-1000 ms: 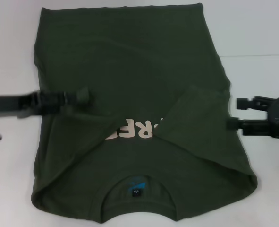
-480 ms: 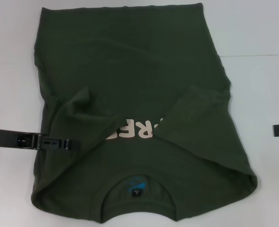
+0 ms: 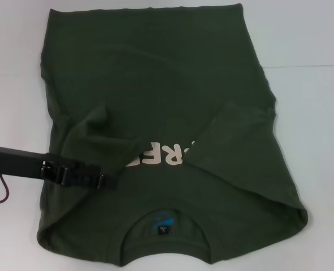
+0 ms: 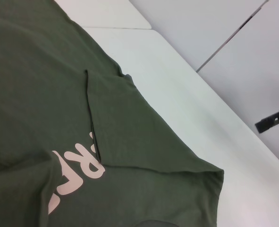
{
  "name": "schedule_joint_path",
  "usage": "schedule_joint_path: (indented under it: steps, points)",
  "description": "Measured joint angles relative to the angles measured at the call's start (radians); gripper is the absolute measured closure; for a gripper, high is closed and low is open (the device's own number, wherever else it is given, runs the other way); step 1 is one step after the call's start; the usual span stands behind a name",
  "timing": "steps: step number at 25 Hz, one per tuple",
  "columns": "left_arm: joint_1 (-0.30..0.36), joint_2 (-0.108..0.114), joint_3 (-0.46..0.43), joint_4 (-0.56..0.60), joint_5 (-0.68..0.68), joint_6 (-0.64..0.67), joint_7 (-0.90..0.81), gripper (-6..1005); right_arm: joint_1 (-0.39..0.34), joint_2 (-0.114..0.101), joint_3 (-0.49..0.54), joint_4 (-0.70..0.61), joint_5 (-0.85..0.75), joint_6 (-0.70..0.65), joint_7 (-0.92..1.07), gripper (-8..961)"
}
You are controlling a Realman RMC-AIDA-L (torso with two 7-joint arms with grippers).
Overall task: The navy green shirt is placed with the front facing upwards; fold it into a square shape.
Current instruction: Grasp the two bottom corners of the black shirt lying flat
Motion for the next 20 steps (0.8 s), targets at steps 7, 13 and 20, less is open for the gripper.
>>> schedule_joint_path:
  steps: [7,13,20]
  points:
    - [-0.003,-0.01,0.0,0.003,-0.018,0.025,0.036,144,0.114,0.007,-0.011,0.06,-0.193,0.039,0.096,12]
    - [-0.005,-0.017,-0.001,0.014,-0.028,0.042,0.046,145,0.17,0.001,-0.061,0.155,-0.222,0.108,0.15,13]
    - [0.001,-0.022,-0.005,0.015,-0.03,0.043,0.062,145,0.191,-0.003,-0.114,0.236,-0.231,0.167,0.185,14]
